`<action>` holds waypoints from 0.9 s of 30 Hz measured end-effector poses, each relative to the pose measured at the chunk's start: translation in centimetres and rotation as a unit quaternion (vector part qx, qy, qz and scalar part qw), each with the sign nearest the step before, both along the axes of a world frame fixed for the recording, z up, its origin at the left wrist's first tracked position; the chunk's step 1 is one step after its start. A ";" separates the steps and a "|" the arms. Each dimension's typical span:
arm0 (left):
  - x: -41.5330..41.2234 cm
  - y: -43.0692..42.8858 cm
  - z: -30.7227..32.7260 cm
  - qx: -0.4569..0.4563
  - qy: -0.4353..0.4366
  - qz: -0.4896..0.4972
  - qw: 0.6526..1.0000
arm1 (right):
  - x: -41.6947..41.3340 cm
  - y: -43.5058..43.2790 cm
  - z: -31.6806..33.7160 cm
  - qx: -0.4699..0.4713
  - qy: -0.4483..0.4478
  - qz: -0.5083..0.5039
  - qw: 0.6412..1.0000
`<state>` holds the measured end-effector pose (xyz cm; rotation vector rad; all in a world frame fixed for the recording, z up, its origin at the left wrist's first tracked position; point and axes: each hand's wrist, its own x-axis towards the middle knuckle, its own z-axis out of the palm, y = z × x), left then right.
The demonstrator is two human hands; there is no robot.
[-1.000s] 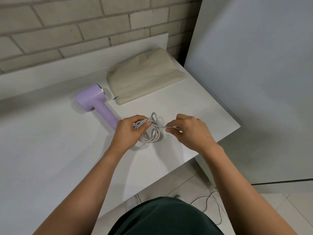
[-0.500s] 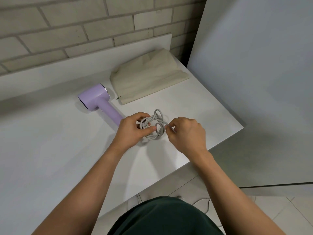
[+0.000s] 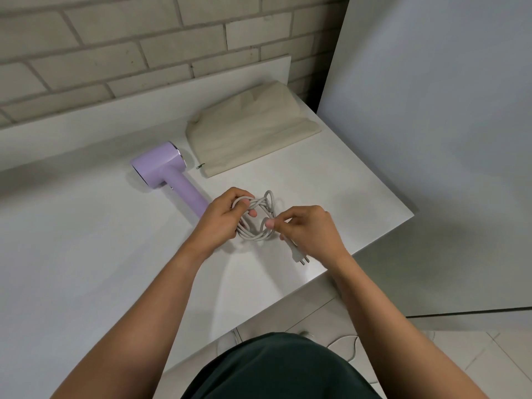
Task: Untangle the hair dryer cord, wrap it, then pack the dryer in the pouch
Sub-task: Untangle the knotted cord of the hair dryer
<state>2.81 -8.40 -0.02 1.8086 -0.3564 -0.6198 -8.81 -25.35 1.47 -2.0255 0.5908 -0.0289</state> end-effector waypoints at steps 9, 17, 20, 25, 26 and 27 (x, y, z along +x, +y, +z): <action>-0.3 0.6 0.3 -0.031 0.012 -0.037 0.999 | -0.8 -4.0 -0.5 0.247 -0.022 0.060 0.967; -0.6 0.2 0.0 0.012 -0.043 0.028 0.999 | 0.8 -2.6 -0.3 0.208 0.021 0.190 0.959; -0.7 0.0 -0.1 0.024 -0.059 0.087 0.994 | 1.3 -2.8 -0.1 0.210 0.014 0.203 0.956; -0.4 -0.1 -0.2 0.026 -0.084 0.087 0.992 | 2.2 -2.3 0.0 0.193 0.030 0.151 0.969; -0.3 0.0 -0.1 0.024 -0.085 0.069 0.994 | 2.3 -2.2 0.0 0.201 0.027 0.134 0.970; -0.1 0.1 0.1 0.028 -0.088 0.047 0.995 | 2.2 -2.2 0.1 0.208 0.024 0.120 0.970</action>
